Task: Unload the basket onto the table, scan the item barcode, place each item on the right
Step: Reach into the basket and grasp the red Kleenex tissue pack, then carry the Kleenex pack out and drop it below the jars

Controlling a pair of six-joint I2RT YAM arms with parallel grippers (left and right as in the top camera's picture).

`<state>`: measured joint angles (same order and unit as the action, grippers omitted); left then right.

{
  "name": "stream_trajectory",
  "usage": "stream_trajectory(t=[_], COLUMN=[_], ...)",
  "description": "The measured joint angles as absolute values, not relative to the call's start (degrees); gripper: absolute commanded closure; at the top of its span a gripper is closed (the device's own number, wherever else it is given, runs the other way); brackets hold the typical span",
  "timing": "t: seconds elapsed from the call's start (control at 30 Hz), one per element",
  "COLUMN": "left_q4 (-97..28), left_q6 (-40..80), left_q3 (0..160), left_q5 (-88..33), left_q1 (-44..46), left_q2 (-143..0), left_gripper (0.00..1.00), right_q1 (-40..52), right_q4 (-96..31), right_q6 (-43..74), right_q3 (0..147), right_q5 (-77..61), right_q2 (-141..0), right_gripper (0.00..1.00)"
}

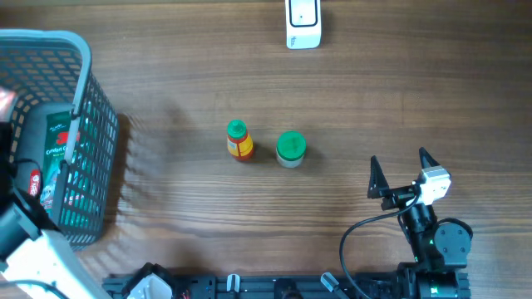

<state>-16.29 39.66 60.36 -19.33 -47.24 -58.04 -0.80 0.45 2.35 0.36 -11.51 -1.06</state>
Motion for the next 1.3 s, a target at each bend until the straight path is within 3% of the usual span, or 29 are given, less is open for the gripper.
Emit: stream_trajectory(t=[0.1, 0.13, 0.27, 0.43, 0.67, 0.8, 1.0, 1.17, 1.3], left_q4=[-14.61, -16.8, -26.57, -49.6, -52.8, -47.48, -34.48, -32.8, -34.11], left_q6=[40.01, 40.38, 38.33, 28.86, 25.12, 26.13, 29.54, 33.82, 36.42], left_q3=[60.36, 60.38, 60.49, 60.31, 56.9, 53.74, 51.33, 52.88, 52.88], left_q5=[-32.69, -38.85, -43.81, -34.61, -17.72, -8.01, 0.99, 4.19, 4.45], left_q1=[-44.47, -40.18, -23.92, 4.19, 31.31, 36.86, 37.74, 39.9, 43.86], left_q2=[-53.3, -51.22, -49.78, -50.7, -56.8, -65.45, -85.97, -89.03, -88.55], left_gripper=[0.96, 0.96, 0.96, 0.96, 0.96, 0.96, 0.96, 0.92, 0.96], right_q1=[-0.8, -0.8, -0.8, -0.71, -0.62, -0.62, -0.62, -0.62, -0.62], right_q4=[0.45, 0.45, 0.47, 0.47, 0.45, 0.45, 0.45, 0.45, 0.45], right_q6=[2.35, 2.35, 2.35, 2.35, 2.35, 2.35, 2.35, 2.35, 2.35], right_q3=[0.36, 0.36, 0.36, 0.36, 0.36, 0.36, 0.36, 0.36, 0.36], right_q5=[-11.51, -11.51, -11.49, -11.49, -11.49, -11.49, -11.49, -11.49, -11.49], right_q2=[-1.06, -1.06, -1.06, -1.06, -1.06, -1.06, -1.06, -1.06, -1.06], right_gripper=[0.0, 0.0, 0.0, 0.0, 0.0, 0.0, 0.0, 0.0, 0.0])
